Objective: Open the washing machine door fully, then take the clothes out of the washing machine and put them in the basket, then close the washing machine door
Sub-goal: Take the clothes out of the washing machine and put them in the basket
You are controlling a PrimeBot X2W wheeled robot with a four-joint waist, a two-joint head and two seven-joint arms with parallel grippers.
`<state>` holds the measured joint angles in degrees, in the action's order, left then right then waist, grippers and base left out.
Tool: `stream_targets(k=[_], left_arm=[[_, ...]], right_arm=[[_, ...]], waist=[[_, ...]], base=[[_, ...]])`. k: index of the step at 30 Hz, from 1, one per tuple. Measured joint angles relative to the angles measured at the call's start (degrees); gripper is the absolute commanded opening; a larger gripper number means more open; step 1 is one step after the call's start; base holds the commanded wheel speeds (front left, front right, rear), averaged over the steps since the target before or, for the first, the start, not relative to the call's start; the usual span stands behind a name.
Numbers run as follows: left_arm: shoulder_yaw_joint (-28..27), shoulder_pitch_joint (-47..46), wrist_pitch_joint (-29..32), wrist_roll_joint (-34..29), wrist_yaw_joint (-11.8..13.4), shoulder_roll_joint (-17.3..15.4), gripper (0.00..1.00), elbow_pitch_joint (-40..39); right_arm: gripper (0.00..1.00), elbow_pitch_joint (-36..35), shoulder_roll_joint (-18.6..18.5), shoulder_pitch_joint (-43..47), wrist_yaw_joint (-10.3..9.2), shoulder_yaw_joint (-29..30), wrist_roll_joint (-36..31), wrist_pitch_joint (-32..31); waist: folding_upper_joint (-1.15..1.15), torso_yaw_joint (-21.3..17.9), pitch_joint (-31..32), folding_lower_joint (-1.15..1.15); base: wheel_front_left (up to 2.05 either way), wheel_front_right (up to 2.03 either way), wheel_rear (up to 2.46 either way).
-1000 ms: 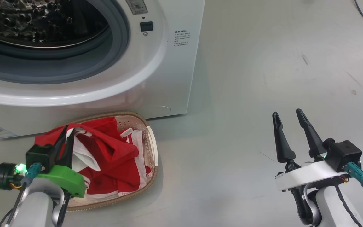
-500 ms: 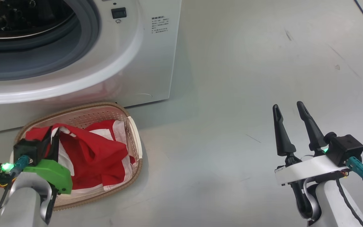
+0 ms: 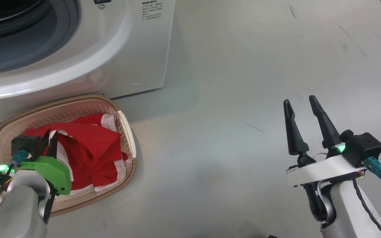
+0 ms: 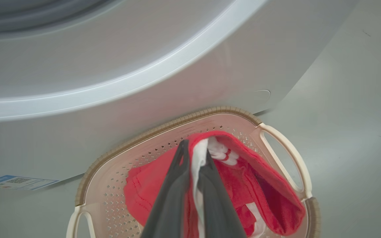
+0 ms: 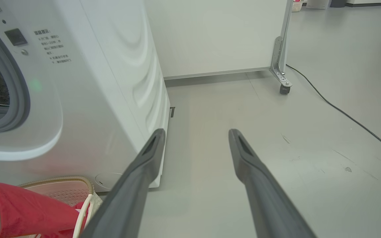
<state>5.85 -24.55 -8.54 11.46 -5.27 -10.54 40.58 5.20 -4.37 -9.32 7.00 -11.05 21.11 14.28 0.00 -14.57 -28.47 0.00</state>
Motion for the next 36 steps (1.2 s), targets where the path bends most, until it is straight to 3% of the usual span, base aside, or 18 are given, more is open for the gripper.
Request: stream_targets(k=[8, 16, 25, 26, 27, 28, 36], left_arm=[[2.19, -3.24, -1.21, -3.19, -0.03, -2.04, 0.0, 1.85], [4.22, -2.98, 0.64, -6.54, 0.43, -4.48, 0.0, 9.16], [3.16, -3.31, 1.46, -4.12, 0.42, -2.55, 0.0, 12.71], [3.1, -3.49, 1.43, -3.87, 0.42, -2.35, 0.39, 12.84], [3.04, -3.8, 1.41, -3.82, 0.42, -2.12, 0.96, 12.99], [3.0, -4.24, 1.33, -3.82, 0.42, -1.91, 1.0, 13.11], [2.92, -5.73, -0.48, -3.41, 0.34, -0.96, 1.0, 15.58]], right_arm=[[1.0, -0.22, 0.25, -0.77, 0.0, 0.64, 0.0, 0.0], [1.0, -0.21, 0.34, -0.79, 0.0, 0.91, 0.0, 0.0], [1.0, -0.21, 0.38, -0.89, 0.0, 0.96, -0.09, 0.0], [1.0, -0.2, 0.38, -0.96, 0.0, 0.96, -0.09, 0.0], [1.0, -0.19, 0.38, -1.08, 0.0, 0.96, -0.1, 0.0], [1.0, -0.18, 0.4, -1.21, 0.0, 0.96, -0.13, 0.0], [1.0, 0.43, 0.55, -1.9, 0.0, 1.2, -0.34, 0.0]], waist=[[0.0, -1.42, -2.24, 0.0], [0.0, -1.84, -2.95, 0.0], [0.0, -1.5, -3.33, 0.0], [0.0, -1.43, -3.34, 0.0], [0.0, -1.37, -3.34, 0.0], [0.0, -1.31, -3.33, 0.0], [0.0, -0.84, -2.04, 0.0]], base=[[0.0, 0.0, 0.0], [0.0, 0.0, 0.0], [0.0, 0.0, 0.0], [0.0, 0.0, 0.0], [0.0, 0.0, 0.0], [0.0, 0.0, 0.0], [0.0, 0.0, 0.0]])
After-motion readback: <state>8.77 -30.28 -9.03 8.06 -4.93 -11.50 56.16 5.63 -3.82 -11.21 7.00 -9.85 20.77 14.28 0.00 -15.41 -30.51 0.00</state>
